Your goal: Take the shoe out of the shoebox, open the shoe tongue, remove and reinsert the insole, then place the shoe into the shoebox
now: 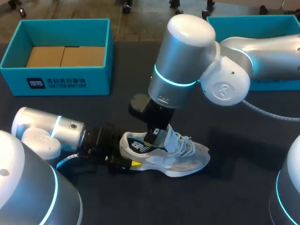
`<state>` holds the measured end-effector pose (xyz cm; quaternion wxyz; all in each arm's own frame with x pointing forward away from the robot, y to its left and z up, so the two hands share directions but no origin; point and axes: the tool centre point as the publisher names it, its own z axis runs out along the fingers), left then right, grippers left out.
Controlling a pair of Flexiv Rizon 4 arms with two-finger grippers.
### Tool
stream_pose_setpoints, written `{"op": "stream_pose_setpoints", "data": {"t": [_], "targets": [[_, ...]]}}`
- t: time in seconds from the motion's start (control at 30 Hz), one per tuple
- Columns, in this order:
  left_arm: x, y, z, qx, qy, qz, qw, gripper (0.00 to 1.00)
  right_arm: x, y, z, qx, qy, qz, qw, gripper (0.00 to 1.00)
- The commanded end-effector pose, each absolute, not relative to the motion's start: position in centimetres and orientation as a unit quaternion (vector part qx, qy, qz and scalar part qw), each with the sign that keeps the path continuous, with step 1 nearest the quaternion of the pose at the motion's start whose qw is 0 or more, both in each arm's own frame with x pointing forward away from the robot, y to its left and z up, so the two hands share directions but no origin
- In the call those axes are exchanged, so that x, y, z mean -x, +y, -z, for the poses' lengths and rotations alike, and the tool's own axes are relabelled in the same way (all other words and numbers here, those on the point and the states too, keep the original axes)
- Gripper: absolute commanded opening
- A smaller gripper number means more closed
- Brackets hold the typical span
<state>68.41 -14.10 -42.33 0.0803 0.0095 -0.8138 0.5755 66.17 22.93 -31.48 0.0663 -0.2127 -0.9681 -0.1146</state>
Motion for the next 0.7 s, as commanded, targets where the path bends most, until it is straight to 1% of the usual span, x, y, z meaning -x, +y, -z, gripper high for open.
{"op": "stream_pose_setpoints", "data": {"t": [0.03, 0.07, 0.1, 0.13, 0.47, 0.7], "targets": [[-68.7, -14.2, 42.6, -0.01, -0.814, -0.575, 0.08, 0.0, -65.5, 22.6, 29.3, 0.215, -0.969, 0.104, 0.055, 0.04], [-68.7, -14.2, 42.6, -0.01, -0.814, -0.575, 0.08, 0.0, -65.5, 22.7, 29.1, 0.214, -0.97, 0.103, 0.055, 0.22], [-68.7, -14.2, 42.6, -0.01, -0.814, -0.575, 0.08, 0.0, -65.5, 22.9, 29.0, 0.212, -0.971, 0.1, 0.054, 0.35], [-68.7, -14.2, 42.6, -0.01, -0.814, -0.575, 0.08, 0.0, -65.6, 23.0, 28.9, 0.212, -0.971, 0.098, 0.055, 0.4], [-68.7, -14.2, 42.6, -0.01, -0.814, -0.575, 0.08, 0.0, -66.6, 23.0, 31.1, 0.207, -0.971, 0.109, 0.056, 0.45], [-68.7, -14.2, 42.6, -0.01, -0.814, -0.575, 0.08, 0.0, -67.1, 23.5, 32.1, 0.213, -0.969, 0.104, 0.067, 0.44]]}}
